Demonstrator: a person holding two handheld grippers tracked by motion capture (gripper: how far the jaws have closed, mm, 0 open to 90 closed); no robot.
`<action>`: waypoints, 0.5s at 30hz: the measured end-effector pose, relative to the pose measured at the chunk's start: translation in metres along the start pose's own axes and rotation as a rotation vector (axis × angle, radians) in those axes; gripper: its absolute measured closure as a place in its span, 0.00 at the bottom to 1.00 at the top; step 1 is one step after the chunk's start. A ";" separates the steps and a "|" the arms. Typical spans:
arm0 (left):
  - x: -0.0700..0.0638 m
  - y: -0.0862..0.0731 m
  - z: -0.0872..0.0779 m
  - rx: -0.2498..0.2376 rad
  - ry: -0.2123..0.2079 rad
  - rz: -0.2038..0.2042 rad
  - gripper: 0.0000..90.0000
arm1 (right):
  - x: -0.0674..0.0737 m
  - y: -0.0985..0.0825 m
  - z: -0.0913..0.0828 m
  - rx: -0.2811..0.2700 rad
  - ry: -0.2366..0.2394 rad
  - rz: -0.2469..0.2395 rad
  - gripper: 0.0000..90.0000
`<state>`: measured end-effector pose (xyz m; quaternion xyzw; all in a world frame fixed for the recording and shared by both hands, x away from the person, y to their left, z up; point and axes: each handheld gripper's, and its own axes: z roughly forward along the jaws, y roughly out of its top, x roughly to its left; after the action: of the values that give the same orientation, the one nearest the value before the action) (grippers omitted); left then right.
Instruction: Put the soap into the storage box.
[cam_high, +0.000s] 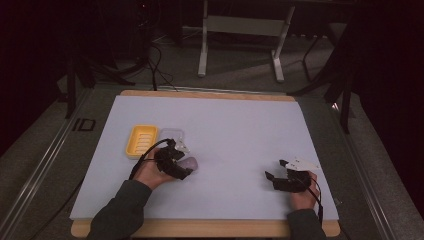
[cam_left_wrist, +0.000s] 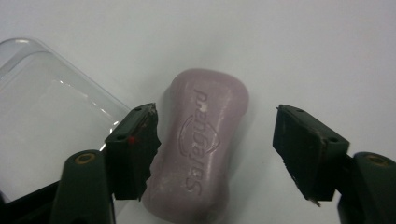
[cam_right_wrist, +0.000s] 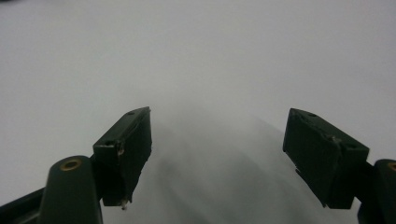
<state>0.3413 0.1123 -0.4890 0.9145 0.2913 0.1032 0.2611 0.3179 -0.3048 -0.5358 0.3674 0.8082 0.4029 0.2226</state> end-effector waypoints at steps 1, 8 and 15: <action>0.001 0.000 0.002 0.007 -0.006 0.004 0.34 | 0.000 0.000 0.000 0.000 0.000 -0.001 0.26; 0.006 0.002 0.009 0.039 -0.021 0.029 0.34 | 0.000 0.000 0.000 0.001 0.000 -0.001 0.26; 0.008 0.007 0.014 0.087 -0.023 0.059 0.38 | 0.000 0.000 0.000 0.003 0.000 -0.002 0.26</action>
<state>0.3556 0.1063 -0.4968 0.9343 0.2654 0.0875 0.2214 0.3180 -0.3045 -0.5359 0.3668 0.8091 0.4015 0.2226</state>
